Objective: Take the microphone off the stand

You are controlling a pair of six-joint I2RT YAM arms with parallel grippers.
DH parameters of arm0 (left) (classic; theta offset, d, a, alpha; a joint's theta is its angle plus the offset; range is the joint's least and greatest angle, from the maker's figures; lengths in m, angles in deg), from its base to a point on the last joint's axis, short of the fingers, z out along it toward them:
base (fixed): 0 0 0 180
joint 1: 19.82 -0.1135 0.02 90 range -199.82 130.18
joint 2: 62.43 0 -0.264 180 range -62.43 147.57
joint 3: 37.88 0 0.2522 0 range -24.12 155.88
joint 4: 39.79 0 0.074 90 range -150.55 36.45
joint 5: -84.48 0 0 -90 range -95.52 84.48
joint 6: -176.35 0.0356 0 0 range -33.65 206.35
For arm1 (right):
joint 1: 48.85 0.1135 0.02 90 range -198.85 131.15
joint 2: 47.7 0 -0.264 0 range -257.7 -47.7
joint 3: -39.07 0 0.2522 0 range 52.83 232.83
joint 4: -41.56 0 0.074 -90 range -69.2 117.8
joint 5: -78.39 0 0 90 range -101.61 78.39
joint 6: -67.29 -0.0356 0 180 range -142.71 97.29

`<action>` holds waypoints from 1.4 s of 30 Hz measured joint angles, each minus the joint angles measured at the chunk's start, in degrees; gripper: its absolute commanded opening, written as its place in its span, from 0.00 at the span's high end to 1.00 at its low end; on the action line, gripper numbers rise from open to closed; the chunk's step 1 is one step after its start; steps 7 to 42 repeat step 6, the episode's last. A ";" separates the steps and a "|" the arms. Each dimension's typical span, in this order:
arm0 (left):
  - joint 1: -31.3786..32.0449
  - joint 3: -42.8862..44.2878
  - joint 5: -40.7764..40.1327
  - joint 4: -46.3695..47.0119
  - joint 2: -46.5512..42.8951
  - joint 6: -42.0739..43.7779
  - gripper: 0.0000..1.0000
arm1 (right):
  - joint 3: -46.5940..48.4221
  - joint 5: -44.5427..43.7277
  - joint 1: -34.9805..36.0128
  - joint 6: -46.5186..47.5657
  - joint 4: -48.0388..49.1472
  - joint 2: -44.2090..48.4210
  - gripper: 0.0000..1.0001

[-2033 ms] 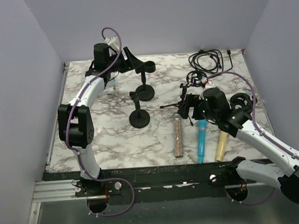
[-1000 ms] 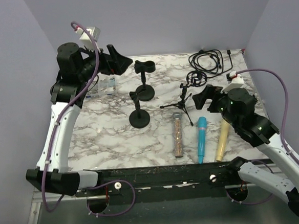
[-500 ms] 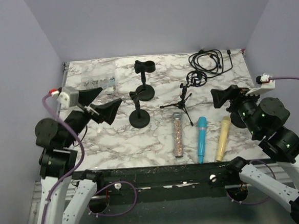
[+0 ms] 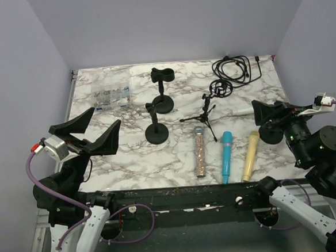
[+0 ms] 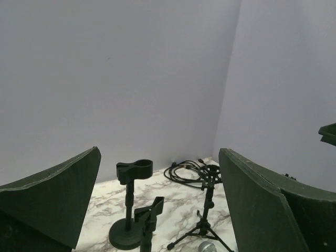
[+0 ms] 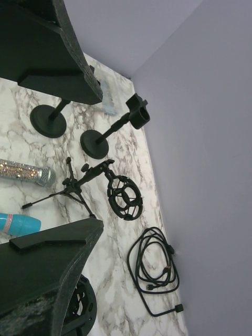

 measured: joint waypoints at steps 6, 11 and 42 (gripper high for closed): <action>0.00 -0.81 -2.47 1.46 -1.27 0.02 0.02 | 0.35 0.79 0.00 -0.20 0.66 0.57 0.00; 0.00 -0.81 -2.47 1.46 -1.27 0.02 0.02 | 0.35 0.79 0.00 -0.20 0.66 0.57 0.00; 0.00 -0.81 -2.47 1.46 -1.27 0.02 0.02 | 0.35 0.79 0.00 -0.20 0.66 0.57 0.00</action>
